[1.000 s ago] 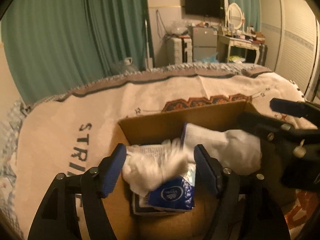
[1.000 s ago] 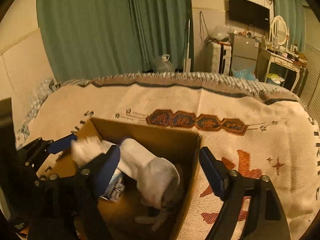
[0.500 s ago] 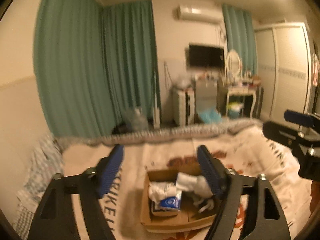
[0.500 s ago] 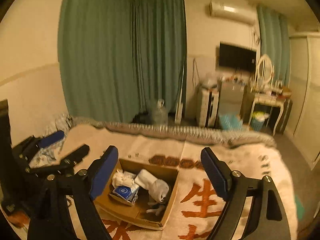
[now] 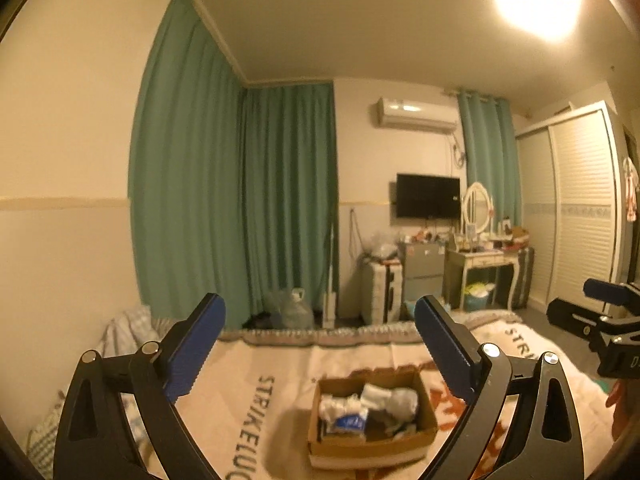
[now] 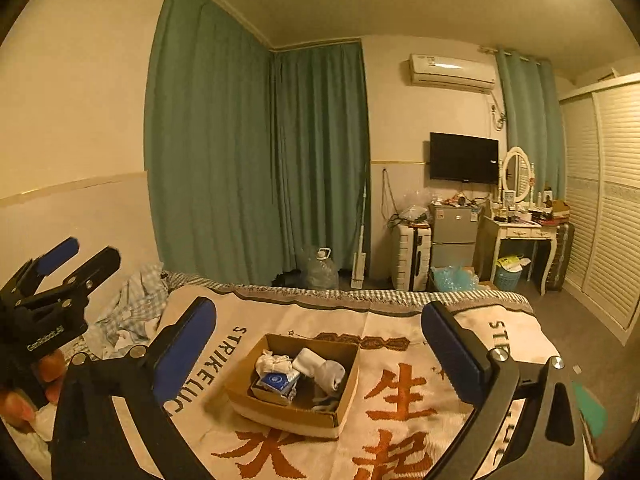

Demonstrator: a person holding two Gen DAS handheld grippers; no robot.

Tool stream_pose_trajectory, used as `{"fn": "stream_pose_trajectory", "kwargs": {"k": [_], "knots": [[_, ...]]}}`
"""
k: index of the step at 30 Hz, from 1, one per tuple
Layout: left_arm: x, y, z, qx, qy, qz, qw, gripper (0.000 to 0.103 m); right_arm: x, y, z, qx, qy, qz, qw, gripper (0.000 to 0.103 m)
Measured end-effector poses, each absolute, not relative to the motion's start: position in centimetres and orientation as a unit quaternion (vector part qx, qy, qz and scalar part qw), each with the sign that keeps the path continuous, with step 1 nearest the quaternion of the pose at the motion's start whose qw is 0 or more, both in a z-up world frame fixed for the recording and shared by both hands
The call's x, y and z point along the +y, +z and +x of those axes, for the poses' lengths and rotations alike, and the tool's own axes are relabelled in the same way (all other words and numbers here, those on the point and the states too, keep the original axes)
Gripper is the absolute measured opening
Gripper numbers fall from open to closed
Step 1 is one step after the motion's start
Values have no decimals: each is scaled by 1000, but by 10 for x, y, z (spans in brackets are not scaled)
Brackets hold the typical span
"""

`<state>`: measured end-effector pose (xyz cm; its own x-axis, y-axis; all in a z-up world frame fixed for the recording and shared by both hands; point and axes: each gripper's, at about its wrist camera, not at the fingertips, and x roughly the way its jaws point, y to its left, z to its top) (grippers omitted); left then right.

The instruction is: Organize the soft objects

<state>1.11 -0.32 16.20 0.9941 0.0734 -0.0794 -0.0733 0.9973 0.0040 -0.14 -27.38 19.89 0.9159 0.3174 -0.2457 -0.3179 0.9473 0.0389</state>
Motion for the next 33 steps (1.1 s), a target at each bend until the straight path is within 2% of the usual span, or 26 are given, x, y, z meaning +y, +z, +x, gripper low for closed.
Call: {"fn": "stream_pose_trajectory", "kwargs": {"k": [7, 16, 33], "knots": [[-5, 103, 27, 89, 41, 20, 995, 97, -262, 142, -1, 130, 145, -14, 981, 103], [-4, 14, 59, 191, 55, 11, 980, 97, -245, 39, 46, 215, 153, -1, 965, 103], [-1, 4, 60, 202, 45, 7, 978, 97, -250, 28, 57, 237, 136, 11, 962, 103]]}}
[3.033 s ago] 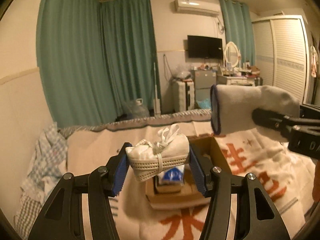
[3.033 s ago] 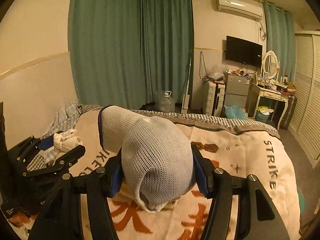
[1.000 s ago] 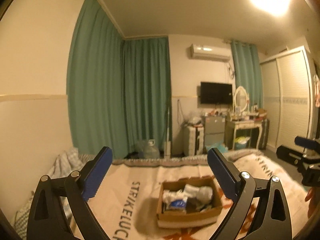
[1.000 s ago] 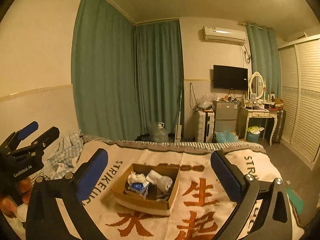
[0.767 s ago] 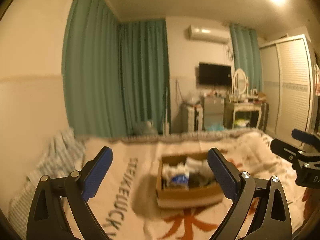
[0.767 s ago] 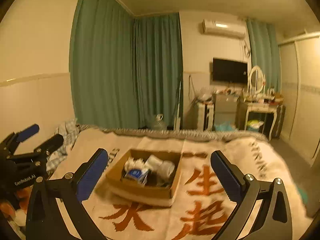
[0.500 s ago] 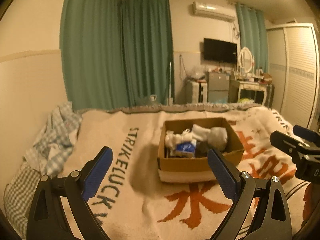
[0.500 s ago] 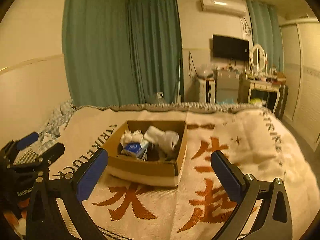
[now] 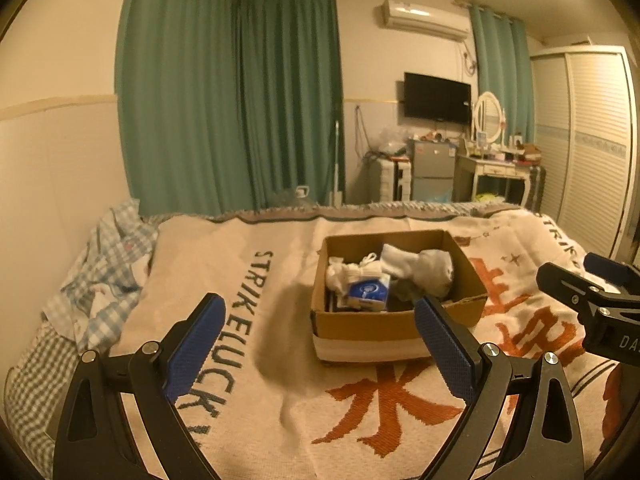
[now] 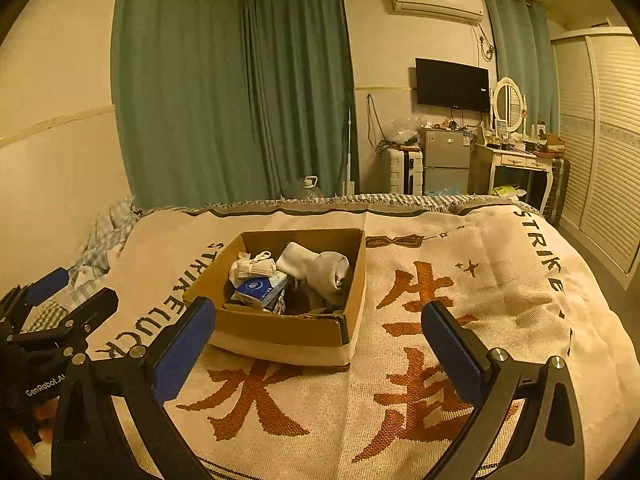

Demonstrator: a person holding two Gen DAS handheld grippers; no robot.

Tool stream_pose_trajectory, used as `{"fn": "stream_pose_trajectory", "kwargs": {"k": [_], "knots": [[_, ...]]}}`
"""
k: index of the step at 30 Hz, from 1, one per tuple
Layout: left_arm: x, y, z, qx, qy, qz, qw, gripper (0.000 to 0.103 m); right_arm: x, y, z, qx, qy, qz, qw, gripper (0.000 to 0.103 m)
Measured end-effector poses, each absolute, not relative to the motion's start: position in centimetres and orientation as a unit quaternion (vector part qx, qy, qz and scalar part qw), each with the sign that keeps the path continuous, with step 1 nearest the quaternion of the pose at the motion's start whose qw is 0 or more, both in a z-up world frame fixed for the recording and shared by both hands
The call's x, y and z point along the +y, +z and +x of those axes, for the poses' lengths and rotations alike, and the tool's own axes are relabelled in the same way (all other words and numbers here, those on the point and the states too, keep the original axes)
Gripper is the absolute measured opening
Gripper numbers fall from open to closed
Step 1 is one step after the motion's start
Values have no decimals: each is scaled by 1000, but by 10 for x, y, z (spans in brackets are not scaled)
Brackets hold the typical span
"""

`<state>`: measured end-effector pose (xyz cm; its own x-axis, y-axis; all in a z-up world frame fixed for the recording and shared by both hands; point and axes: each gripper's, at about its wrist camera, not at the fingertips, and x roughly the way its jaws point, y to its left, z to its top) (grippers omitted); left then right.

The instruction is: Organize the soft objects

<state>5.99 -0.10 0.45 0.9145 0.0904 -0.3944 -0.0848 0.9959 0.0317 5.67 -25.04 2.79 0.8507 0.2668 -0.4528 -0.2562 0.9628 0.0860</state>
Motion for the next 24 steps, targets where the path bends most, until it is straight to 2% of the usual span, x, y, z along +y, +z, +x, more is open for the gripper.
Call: {"fn": "stream_pose_trajectory", "kwargs": {"k": [24], "knots": [[-4, 3, 60, 209, 43, 3, 977, 97, -245, 29, 50, 230, 121, -9, 966, 103]]}}
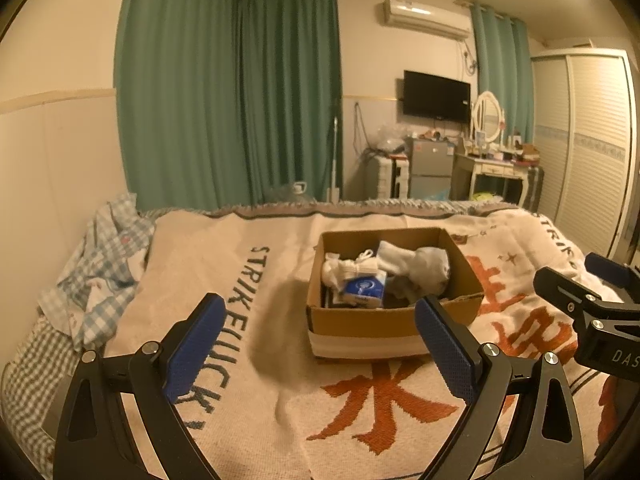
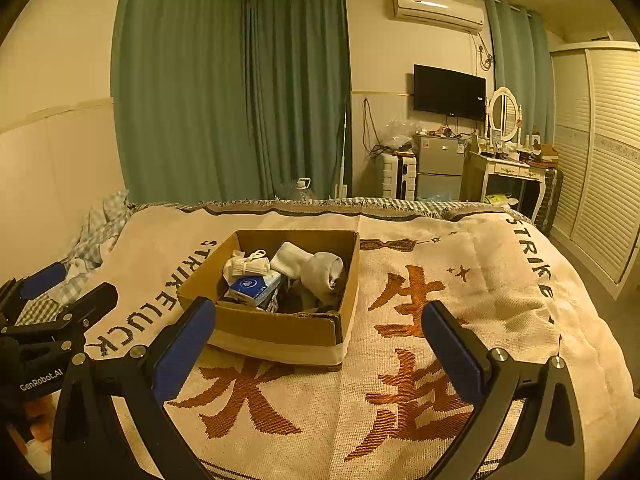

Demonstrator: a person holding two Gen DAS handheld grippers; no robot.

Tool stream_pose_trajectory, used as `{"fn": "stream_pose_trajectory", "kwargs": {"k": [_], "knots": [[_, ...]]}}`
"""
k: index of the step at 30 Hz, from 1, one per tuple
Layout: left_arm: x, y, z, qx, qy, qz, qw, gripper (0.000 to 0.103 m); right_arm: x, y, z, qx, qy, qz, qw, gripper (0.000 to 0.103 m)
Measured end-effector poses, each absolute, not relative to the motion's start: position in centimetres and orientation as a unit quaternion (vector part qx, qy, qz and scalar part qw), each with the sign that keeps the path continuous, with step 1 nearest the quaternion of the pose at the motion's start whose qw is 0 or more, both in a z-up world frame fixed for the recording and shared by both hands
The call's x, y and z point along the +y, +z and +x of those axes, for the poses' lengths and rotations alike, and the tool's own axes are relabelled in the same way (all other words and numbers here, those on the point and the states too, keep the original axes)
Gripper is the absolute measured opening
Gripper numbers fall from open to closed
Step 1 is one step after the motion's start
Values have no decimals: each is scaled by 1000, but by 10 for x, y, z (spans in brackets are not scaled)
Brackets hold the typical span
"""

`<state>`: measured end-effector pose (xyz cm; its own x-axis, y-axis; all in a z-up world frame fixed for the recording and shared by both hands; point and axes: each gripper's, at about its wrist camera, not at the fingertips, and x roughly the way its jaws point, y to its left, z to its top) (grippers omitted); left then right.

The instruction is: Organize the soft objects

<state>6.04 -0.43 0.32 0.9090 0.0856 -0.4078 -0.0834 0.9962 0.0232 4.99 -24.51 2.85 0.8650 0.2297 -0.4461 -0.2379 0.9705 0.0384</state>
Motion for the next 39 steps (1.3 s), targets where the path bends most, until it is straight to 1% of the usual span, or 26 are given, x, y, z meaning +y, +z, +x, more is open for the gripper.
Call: {"fn": "stream_pose_trajectory", "kwargs": {"k": [39], "knots": [[0, 2, 59, 204, 48, -2, 978, 97, -244, 26, 50, 237, 120, -10, 964, 103]]}}
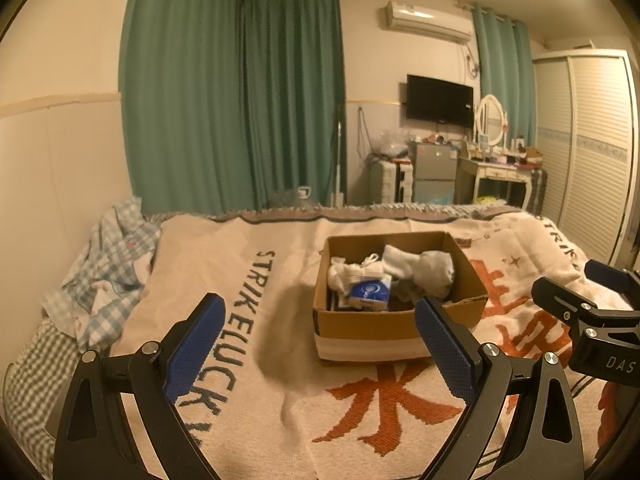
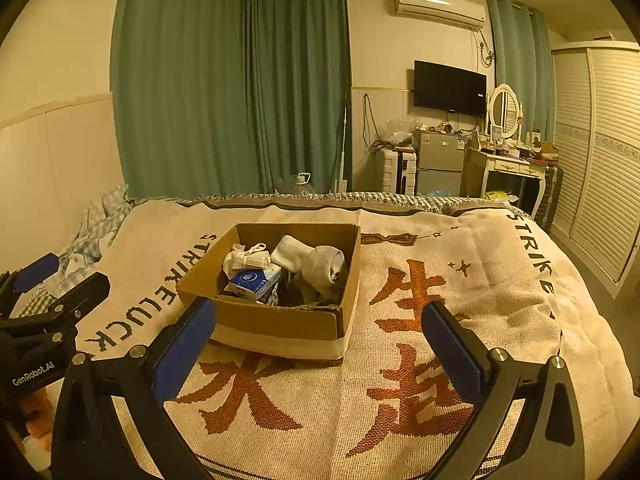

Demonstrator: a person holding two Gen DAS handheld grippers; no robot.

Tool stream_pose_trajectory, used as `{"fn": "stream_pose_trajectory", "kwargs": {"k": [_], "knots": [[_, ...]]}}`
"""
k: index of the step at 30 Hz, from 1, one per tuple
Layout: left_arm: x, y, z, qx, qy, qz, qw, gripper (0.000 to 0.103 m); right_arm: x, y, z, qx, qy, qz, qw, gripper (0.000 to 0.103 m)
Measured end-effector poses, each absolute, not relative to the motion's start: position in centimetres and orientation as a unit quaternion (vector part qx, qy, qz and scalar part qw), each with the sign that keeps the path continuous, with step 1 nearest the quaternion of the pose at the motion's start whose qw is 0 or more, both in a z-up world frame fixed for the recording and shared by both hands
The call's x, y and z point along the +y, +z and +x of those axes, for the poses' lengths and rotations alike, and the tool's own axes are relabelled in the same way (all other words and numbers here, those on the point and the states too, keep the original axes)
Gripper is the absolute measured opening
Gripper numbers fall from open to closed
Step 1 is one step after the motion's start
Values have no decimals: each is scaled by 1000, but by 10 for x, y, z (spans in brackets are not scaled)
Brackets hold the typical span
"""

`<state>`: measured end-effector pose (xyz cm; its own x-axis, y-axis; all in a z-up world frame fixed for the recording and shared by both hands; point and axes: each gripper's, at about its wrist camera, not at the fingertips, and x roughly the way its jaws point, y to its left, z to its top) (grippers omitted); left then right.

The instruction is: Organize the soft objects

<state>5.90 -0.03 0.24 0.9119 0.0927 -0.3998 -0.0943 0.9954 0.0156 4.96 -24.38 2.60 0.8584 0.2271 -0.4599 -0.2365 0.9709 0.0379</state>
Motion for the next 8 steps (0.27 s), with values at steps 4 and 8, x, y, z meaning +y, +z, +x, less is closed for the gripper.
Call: {"fn": "stream_pose_trajectory", "kwargs": {"k": [4, 8], "knots": [[4, 6, 58, 203, 48, -8, 978, 97, -244, 26, 49, 237, 120, -9, 964, 103], [5, 6, 59, 204, 47, -8, 978, 97, -244, 24, 49, 237, 120, -8, 964, 103]]}}
